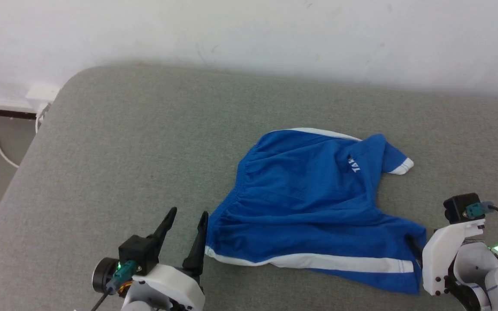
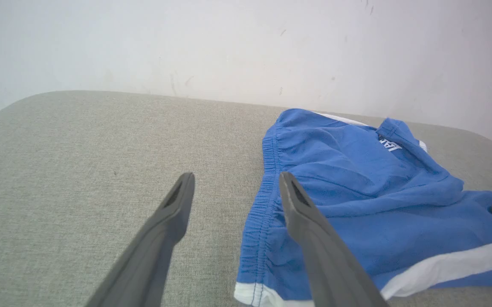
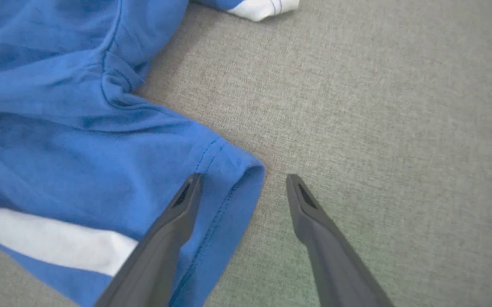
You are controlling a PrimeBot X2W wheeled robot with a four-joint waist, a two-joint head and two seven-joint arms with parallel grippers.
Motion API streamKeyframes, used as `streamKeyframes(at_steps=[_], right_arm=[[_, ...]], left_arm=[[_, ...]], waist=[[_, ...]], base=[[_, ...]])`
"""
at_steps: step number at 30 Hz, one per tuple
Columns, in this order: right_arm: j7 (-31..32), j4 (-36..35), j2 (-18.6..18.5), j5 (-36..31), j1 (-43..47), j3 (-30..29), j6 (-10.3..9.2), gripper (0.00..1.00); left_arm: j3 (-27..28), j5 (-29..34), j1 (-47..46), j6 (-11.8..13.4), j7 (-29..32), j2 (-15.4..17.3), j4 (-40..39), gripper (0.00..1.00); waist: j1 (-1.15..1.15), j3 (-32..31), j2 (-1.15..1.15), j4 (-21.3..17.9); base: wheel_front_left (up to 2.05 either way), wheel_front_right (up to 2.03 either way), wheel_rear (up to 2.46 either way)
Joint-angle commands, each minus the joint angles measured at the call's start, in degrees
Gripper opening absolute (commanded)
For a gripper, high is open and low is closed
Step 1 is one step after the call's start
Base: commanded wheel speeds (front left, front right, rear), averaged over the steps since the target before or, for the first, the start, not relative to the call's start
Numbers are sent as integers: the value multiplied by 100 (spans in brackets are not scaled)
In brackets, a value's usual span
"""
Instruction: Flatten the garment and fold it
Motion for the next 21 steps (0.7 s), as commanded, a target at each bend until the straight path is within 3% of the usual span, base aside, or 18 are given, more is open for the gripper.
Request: streamKeyframes(at_steps=[1,6,7,8,9,21], right_arm=[[113,102,-43,67,-135,73,-4,100],[182,416,-144,171,-295,355,-4,100],[140,470,-151,202,-317,387,-4,89],[75,518,-169,214,-339,406,-4,22],[-13,560,-207,198,-362,411,-4,0],[-855,955,-635,-59,-760,-61,-4,0]], left_arm=[[71,94,15,-44,-25,-54,-73,100],[212,250,88,-155,-27,-199,-113,100],[236,275,98,-180,-27,-224,-93,100],[261,298,106,-205,-27,-247,-74,100],[288,320,115,-228,-27,-268,-54,100],[472,559,157,-477,-28,-432,183,100]], waist=[[0,92,0,129],[0,214,0,219],[0,229,0,224],[0,242,0,227],[0,255,0,226],[0,198,0,41]], base=[[0,0,0],[0,0,0],[0,0,0],[0,0,0],[0,0,0],[0,0,0]])
